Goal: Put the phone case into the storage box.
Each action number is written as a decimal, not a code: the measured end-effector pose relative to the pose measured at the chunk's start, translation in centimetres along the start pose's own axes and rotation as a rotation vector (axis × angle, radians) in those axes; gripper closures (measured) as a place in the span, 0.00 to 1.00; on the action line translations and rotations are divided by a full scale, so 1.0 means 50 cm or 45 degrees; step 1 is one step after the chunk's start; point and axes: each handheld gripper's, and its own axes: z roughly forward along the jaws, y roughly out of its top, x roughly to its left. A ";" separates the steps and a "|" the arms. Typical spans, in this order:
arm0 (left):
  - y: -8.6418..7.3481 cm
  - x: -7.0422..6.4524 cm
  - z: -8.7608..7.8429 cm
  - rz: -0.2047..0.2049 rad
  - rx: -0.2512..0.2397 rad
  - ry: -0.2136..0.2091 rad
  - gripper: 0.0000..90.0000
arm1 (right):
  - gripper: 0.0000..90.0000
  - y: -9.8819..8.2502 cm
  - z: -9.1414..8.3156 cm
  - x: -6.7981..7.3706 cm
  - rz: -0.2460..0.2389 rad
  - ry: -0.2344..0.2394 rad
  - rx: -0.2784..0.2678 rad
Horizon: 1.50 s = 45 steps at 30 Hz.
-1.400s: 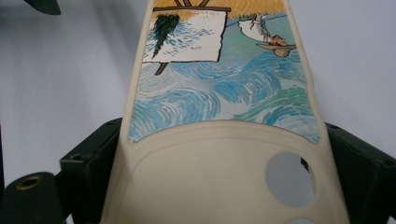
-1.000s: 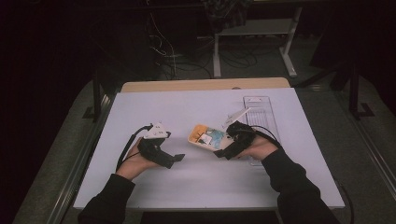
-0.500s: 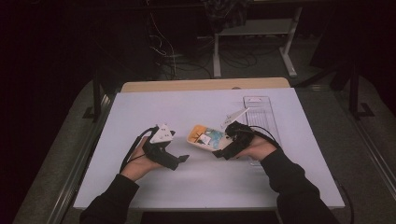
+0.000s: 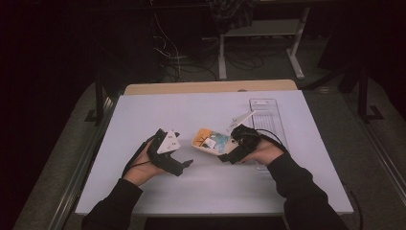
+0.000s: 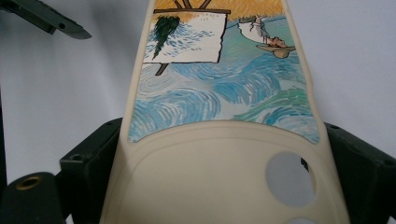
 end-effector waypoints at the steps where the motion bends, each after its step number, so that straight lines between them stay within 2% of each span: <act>1: 0.000 0.000 0.000 0.013 0.005 0.003 0.00 | 0.10 0.000 0.000 0.001 0.005 0.004 -0.001; 6: 0.001 -0.006 0.001 0.054 0.002 0.029 0.00 | 0.10 0.001 0.000 0.002 0.020 0.011 -0.003; 7: 0.002 -0.007 0.000 0.077 0.005 0.033 0.00 | 0.10 0.001 0.000 0.002 0.020 0.012 -0.003; 10: 0.003 -0.009 0.000 0.086 0.004 0.041 0.00 | 0.10 0.000 -0.001 0.001 0.017 0.010 -0.004; 14: 0.003 -0.010 0.000 0.140 0.038 0.073 0.00 | 0.10 0.000 -0.001 0.001 0.017 0.012 -0.004; 22: 0.007 -0.019 0.002 0.253 0.057 0.139 0.00 | 0.10 0.000 -0.001 0.000 0.018 0.016 -0.006; 32: 0.007 -0.030 0.005 0.316 0.047 0.190 0.00 | 0.10 0.000 -0.001 0.001 0.019 0.018 -0.009; 36: 0.005 -0.035 0.007 0.368 0.054 0.217 0.00 | 0.10 0.000 -0.001 0.001 0.020 0.019 -0.008; 38: 0.004 -0.036 0.008 0.412 0.074 0.237 0.00 | 0.10 0.000 -0.001 0.001 0.020 0.018 -0.008; 45: 0.003 -0.045 0.010 0.495 0.074 0.287 0.00 | 0.10 0.000 -0.001 -0.001 -0.006 0.008 -0.003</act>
